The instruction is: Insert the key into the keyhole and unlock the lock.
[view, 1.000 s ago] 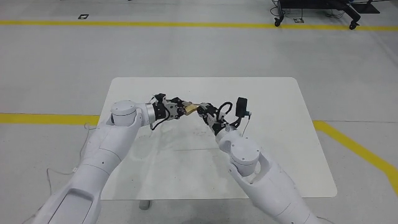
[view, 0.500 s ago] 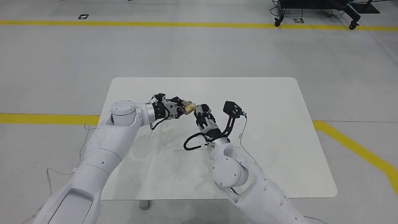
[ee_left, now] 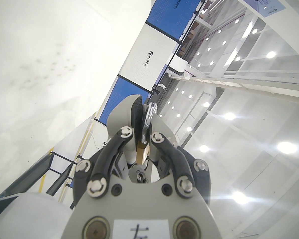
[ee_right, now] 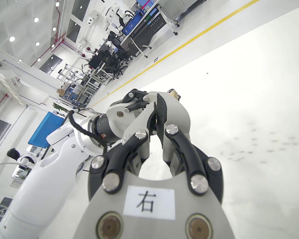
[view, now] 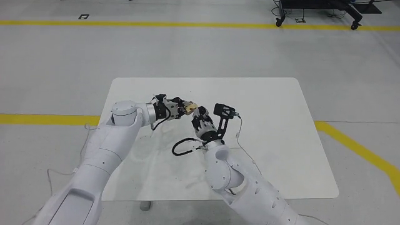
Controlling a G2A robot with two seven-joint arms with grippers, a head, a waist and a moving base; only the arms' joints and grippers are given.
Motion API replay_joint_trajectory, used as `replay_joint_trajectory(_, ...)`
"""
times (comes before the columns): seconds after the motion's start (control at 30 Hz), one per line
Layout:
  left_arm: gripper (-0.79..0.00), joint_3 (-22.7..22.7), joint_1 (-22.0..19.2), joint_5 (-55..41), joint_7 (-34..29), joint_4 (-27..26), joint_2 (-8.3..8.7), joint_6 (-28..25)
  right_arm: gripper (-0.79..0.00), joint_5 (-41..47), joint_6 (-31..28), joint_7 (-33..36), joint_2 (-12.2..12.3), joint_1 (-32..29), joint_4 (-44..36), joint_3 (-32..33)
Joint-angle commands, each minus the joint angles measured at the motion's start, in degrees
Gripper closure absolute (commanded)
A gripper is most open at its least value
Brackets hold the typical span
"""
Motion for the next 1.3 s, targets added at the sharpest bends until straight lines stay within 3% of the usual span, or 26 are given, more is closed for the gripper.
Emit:
replay_joint_trajectory(0.0,0.000,-0.03,-0.02,-0.05,0.02,0.10,-0.02,0.02,0.000,-2.13,0.82,1.37,0.08,-0.27,-0.05,-0.02)
replay_joint_trajectory(0.33,0.000,-0.12,-0.13,-0.07,-0.06,0.37,-0.10,0.10,0.000,-4.82,0.09,6.47,0.35,-2.86,-2.52,2.29)
replay_joint_trajectory(0.5,0.000,-0.27,-0.01,-0.03,-0.13,0.34,-0.09,-0.29,0.000,4.15,-8.38,7.32,0.57,-6.09,-5.65,7.23)
replay_joint_trajectory(0.7,0.000,-0.71,0.74,0.92,0.51,-0.87,0.07,-3.56,0.000,17.11,-15.93,14.57,1.21,-9.20,-7.01,14.05)
replay_joint_trajectory(0.9,0.000,-1.39,2.32,2.03,1.85,-3.23,0.33,-6.70,0.000,20.28,-14.66,15.80,0.90,-8.62,-4.82,14.64)
replay_joint_trajectory(1.27,0.000,-2.24,3.84,3.16,3.06,-5.68,0.70,-6.88,0.000,21.59,-15.02,14.22,0.19,-7.92,-3.92,14.29)
